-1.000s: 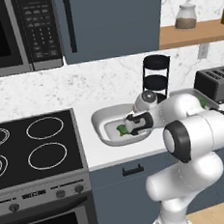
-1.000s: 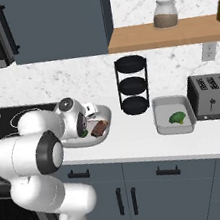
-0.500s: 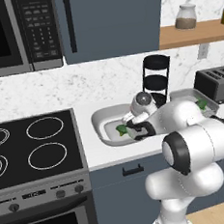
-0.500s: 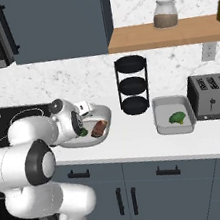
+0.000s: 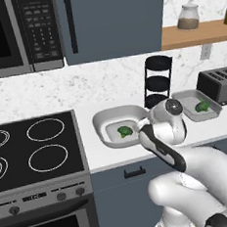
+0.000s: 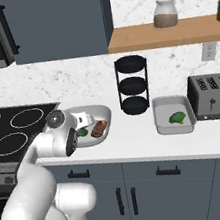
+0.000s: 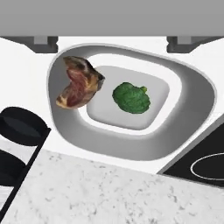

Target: Place one broccoli and one steak in each tupperware on the nearby counter, to pack two identical lunches.

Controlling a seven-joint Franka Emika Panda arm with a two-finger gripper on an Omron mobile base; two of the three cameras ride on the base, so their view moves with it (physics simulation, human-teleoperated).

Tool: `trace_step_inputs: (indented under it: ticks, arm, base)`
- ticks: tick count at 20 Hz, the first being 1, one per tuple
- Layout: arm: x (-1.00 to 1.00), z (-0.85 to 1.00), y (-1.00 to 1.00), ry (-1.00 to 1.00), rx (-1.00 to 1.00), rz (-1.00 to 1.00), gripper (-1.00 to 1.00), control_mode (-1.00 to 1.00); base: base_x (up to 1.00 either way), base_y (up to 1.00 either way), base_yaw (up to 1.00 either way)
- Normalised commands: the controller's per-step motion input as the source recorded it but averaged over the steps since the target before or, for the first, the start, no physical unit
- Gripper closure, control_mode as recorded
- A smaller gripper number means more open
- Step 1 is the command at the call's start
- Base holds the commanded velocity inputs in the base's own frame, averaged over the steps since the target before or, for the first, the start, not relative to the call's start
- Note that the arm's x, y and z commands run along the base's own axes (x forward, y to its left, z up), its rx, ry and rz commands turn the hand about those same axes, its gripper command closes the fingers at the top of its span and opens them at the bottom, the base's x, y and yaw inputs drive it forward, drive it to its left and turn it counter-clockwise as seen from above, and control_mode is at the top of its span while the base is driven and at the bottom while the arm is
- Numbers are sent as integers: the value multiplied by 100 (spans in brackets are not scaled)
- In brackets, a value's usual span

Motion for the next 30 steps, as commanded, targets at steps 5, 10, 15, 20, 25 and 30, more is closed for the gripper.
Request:
trace_step_inputs:
  ticks: [5,10,15,20,25,30]
  arm:
    - [-100,100,-7,3,15,0,-100,-100]
    - [-100,92,-4,16,10,-5,-100,-100]
    - [-100,91,0,22,8,-9,-100,-100]
    - [-94,44,0,9,8,-3,-100,-100]
    - [-91,0,0,-2,3,0,-100,-100]
    - [-64,5,0,-4,-3,0,-100,-100]
  base:
    - [0,0,0]
    - [0,0,0]
    - [0,0,0]
    - [0,0,0]
    - [0,0,0]
    - [0,0,0]
